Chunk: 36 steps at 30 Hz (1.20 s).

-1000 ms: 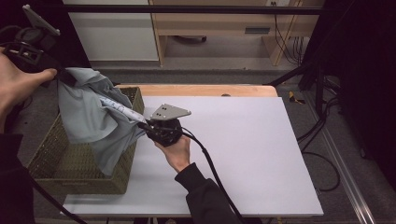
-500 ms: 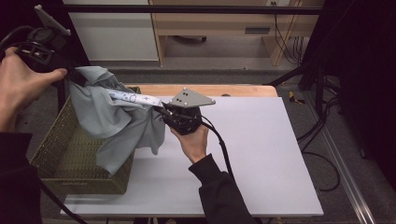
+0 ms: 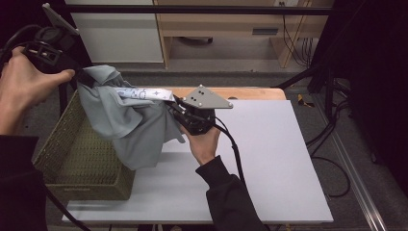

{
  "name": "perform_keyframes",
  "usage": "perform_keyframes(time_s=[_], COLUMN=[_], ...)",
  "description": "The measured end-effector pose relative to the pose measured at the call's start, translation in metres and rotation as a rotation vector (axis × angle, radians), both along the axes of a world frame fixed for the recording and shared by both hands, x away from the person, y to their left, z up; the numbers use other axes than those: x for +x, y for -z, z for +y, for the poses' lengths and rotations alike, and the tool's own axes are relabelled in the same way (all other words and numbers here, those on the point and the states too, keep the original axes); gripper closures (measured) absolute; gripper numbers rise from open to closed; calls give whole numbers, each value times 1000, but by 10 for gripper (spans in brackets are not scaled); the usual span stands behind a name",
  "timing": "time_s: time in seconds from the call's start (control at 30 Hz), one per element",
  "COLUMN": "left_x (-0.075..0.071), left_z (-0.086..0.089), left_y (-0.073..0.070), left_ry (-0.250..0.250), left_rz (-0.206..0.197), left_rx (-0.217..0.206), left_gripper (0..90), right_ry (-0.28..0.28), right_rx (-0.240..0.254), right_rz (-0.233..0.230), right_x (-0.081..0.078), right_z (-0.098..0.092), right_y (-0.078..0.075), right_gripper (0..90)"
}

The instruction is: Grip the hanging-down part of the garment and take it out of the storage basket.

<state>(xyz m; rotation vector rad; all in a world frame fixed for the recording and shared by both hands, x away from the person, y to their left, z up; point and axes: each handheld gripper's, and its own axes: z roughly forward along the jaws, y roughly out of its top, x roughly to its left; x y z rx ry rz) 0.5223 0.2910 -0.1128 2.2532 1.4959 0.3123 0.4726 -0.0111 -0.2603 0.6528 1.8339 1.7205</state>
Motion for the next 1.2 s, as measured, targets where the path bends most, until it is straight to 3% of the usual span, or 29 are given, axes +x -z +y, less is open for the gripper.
perform_keyframes(time_s=[0.23, 0.4, 0.53, 0.77, 0.8, 0.9, 0.93, 1.0, 1.07, 1.1, 1.17, 1.2], left_x=[1, 3, 4, 6, 6, 7, 7, 8, 9, 9, 9, 9], left_z=[-4, -11, -12, -14, -16, -21, -21, -26, -28, -29, -30, -28], left_y=[0, 2, 3, 6, 7, 9, 9, 12, 13, 14, 15, 15], left_ry=[13, 28, 20, 21, 24, 34, 34, 42, 45, 43, 39, 37], left_rz=[0, 2, 4, 13, 17, 22, 22, 30, 32, 30, 28, 29], left_rx=[-8, -7, 5, 12, 15, 23, 23, 33, 36, 40, 46, 46], left_gripper=[828, 827, 827, 827, 827, 827, 827, 828, 828, 828, 828, 828], right_ry=[23, 45, 27, -29, -45, -63, -63, -82, -83, -90, -84, -74], right_rx=[1, 28, -8, -68, -83, -98, -98, -102, -107, -130, -137, -146], right_rz=[-18, -42, -16, 70, 108, 158, 158, 210, 217, 229, 231, 244], right_x=[-1, -5, -1, 5, 7, 9, 9, 11, 11, 12, 12, 10], right_z=[-5, -10, -10, -9, -7, -2, -2, 4, 6, 11, 12, 15], right_y=[-4, -8, -2, 29, 44, 66, 66, 88, 92, 102, 104, 110], right_gripper=[888, 887, 887, 883, 882, 879, 879, 873, 868, 824, 779, 621])
